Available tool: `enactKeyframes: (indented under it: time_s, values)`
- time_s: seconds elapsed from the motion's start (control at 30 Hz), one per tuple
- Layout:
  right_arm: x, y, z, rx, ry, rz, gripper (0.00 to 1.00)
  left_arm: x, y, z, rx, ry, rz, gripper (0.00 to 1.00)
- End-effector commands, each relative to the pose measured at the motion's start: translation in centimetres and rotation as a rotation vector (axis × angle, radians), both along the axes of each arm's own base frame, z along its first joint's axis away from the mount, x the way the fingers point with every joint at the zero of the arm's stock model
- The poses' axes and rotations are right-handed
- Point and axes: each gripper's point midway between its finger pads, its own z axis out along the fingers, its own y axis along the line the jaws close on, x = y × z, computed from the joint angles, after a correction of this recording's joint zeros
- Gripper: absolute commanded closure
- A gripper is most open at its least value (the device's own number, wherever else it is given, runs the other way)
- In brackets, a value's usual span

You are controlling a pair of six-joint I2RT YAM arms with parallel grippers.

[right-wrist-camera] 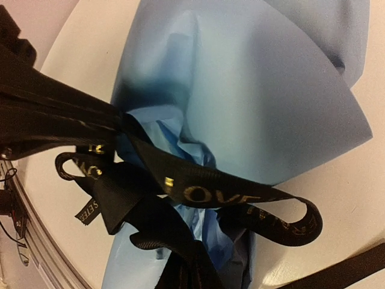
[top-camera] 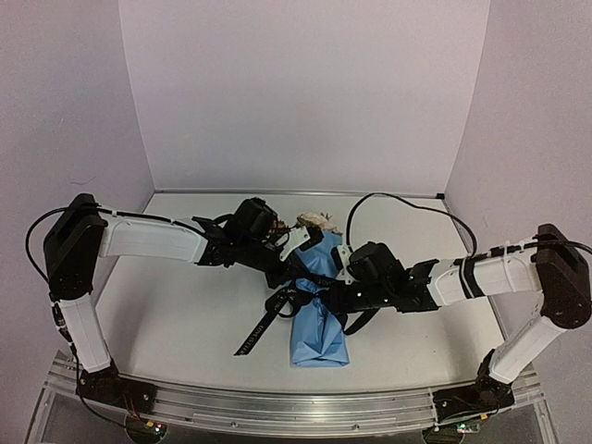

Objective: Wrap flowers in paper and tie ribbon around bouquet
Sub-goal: Cross the half-tied ribbon over the folded bouquet.

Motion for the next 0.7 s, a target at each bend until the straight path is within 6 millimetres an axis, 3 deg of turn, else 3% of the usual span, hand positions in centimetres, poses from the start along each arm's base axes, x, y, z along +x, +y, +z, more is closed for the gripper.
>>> enactKeyframes:
  time_s: [0.0, 0.17, 0.33, 0.47, 0.67]
  values:
    - [1.8, 1.3, 0.8, 0.086, 0.001, -0.045, 1.00, 0.0, -0.3, 3.5, -0.098, -0.034, -0.002, 1.00]
    - [3.0, 1.8, 0.6, 0.125, 0.004, -0.077, 1.00, -0.7, -0.1, 3.9, -0.119, -0.017, -0.030, 1.00]
    - [3.5, 2.1, 0.5, 0.143, 0.005, -0.067, 1.00, -2.7, 0.3, 4.2, -0.114, 0.006, -0.119, 1.00]
    - [3.6, 2.7, 0.7, 0.156, -0.002, -0.017, 1.00, -4.0, 0.5, 3.6, -0.093, 0.057, -0.178, 1.00]
    - [4.0, 3.7, 0.5, 0.169, -0.068, 0.049, 1.00, -4.4, 0.2, 2.2, -0.058, 0.120, -0.201, 1.00]
